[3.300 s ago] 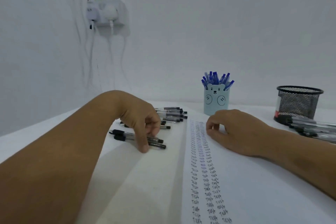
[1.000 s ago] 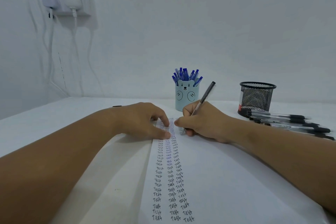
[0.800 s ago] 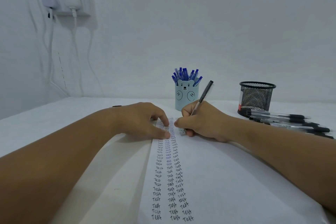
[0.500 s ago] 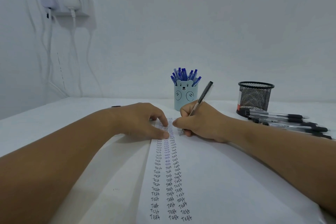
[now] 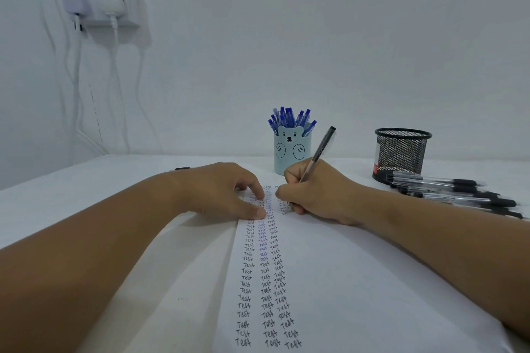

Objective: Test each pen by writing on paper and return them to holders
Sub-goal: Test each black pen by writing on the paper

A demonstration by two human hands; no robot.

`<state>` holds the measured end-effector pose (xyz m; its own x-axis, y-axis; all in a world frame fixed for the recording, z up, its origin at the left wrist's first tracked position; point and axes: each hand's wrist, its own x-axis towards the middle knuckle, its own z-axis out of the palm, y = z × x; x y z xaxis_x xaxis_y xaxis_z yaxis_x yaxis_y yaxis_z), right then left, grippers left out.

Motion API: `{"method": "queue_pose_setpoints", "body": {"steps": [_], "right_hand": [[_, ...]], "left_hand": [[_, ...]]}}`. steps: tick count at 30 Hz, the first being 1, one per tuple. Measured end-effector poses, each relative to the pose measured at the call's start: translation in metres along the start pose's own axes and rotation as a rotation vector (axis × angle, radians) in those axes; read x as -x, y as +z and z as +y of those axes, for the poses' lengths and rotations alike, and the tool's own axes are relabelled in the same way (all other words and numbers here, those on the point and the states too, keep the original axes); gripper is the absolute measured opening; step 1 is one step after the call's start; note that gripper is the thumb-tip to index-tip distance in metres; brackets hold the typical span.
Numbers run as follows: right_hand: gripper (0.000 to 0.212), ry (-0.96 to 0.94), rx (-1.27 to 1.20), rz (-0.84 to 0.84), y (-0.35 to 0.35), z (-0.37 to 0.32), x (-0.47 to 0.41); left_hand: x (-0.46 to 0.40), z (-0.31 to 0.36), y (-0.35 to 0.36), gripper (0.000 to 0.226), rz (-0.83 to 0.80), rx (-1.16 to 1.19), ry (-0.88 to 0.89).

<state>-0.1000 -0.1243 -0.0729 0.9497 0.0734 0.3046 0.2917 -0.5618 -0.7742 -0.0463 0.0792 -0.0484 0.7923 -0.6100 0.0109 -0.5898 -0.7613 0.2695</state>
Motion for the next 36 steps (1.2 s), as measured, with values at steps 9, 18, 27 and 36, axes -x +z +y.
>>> {"method": "queue_pose_setpoints", "body": {"steps": [9, 18, 27, 36], "right_hand": [[0.042, 0.003, -0.026, 0.002, -0.0008, 0.0012, -0.0005], [0.042, 0.011, -0.003, -0.003, -0.0010, 0.0009, -0.0011], [0.039, 0.016, 0.019, 0.015, -0.0013, 0.0014, -0.0010], [0.037, 0.015, 0.013, 0.021, -0.0021, 0.0012, -0.0013]], "left_hand": [[-0.0014, -0.0019, 0.0002, 0.043, -0.001, 0.000, -0.004], [-0.0022, -0.0026, 0.0013, 0.051, -0.011, 0.009, -0.001], [-0.0001, 0.0002, 0.0002, 0.043, 0.000, -0.006, -0.014], [0.0009, 0.0008, -0.0004, 0.047, -0.007, -0.013, -0.007]]}}
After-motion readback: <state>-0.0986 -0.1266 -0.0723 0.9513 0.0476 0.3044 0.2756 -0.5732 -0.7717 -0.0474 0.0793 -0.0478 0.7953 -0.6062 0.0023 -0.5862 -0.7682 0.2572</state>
